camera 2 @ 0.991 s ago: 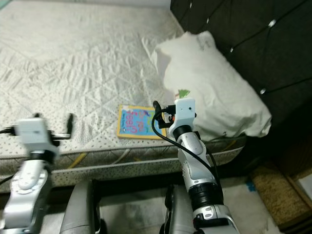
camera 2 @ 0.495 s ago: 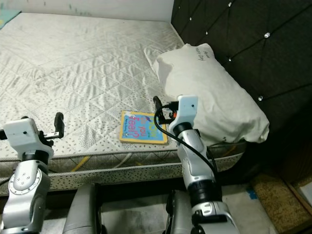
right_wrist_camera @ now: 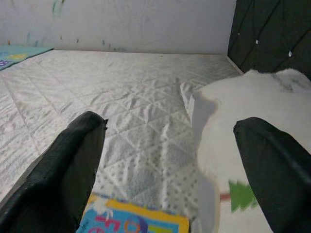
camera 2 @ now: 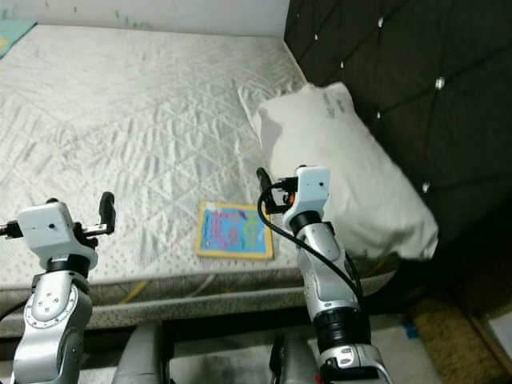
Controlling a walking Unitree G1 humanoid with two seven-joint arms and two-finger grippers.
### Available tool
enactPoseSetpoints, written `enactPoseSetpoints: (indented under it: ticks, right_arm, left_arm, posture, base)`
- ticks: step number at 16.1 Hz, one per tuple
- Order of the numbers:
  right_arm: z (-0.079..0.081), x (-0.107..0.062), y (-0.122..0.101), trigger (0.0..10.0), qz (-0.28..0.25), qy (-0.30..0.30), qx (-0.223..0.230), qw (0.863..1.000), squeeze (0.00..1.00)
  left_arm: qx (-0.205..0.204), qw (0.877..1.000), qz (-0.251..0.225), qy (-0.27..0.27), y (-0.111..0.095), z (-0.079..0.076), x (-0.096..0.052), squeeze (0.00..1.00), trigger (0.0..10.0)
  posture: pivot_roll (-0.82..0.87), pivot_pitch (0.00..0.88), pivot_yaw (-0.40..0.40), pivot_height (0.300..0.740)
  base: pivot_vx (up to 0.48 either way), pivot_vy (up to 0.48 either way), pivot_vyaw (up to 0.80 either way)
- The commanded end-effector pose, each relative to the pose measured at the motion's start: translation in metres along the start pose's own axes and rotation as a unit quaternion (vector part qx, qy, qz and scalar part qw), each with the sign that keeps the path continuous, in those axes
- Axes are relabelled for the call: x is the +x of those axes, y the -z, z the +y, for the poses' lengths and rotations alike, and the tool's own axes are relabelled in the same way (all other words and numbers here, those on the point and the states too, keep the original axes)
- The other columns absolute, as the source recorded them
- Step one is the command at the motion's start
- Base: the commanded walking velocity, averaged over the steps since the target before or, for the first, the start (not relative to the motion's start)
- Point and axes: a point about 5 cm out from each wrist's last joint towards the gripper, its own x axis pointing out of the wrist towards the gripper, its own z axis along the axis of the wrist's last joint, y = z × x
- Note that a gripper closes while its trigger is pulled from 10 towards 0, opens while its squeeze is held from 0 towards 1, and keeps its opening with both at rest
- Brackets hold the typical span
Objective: Clean up the room
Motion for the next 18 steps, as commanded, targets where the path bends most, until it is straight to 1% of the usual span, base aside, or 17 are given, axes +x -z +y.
enactPoseSetpoints:
  ticks: [1,4,6,8,10,13,16,18]
  right_arm:
    - [-0.007,0.002,-0.009,10.0,-0.012,0.014,-0.009,1.000,0.00]
    - [-0.013,-0.005,-0.013,10.0,-0.021,0.032,-0.009,0.999,0.00]
    - [-0.014,-0.007,-0.012,10.0,-0.021,0.036,-0.009,0.999,0.00]
    - [-0.016,-0.016,-0.011,10.0,-0.018,0.041,-0.009,0.999,0.00]
    - [-0.014,-0.020,-0.010,10.0,-0.013,0.039,-0.008,0.999,0.00]
    - [-0.013,-0.022,-0.004,10.0,-0.002,0.043,-0.003,0.999,0.00]
    - [-0.010,-0.020,-0.002,10.0,0.006,0.041,0.002,0.999,0.00]
    - [-0.008,-0.019,-0.004,10.0,0.007,0.034,0.003,0.999,0.00]
  left_arm:
    - [-0.002,1.000,-0.011,0.009,-0.006,-0.007,0.001,0.00,10.0]
    - [-0.003,0.999,-0.012,0.031,-0.006,-0.015,0.004,0.00,10.0]
    - [-0.003,0.999,-0.013,0.037,-0.006,-0.018,0.004,0.00,10.0]
    - [-0.003,0.999,-0.017,0.042,-0.008,-0.022,0.004,0.00,10.0]
    - [-0.002,0.999,-0.013,0.043,-0.007,-0.022,0.001,0.00,10.0]
    - [0.000,0.999,-0.005,0.037,-0.003,-0.020,-0.004,0.00,10.0]
    - [-0.003,0.999,0.004,0.036,-0.001,-0.025,-0.002,0.00,10.0]
    - [-0.023,0.998,0.013,0.057,-0.001,-0.031,-0.006,0.00,10.0]
  posture:
    - [0.11,0.056,-0.064,0.696]
    - [0.10,0.053,-0.046,0.738]
    - [0.08,0.051,-0.037,0.740]
    - [0.07,0.055,-0.034,0.740]
    - [0.08,0.072,-0.037,0.740]
    - [0.09,0.072,-0.039,0.740]
    - [0.10,0.073,-0.048,0.740]
    - [0.10,0.098,-0.053,0.740]
  base:
    - [0.000,0.000,0.00]
    - [0.000,0.000,0.00]
    - [0.000,0.000,0.00]
    - [0.000,0.000,0.00]
    - [0.000,0.000,0.00]
    - [0.000,0.000,0.00]
    - [0.000,0.000,0.00]
    - [0.000,0.000,0.00]
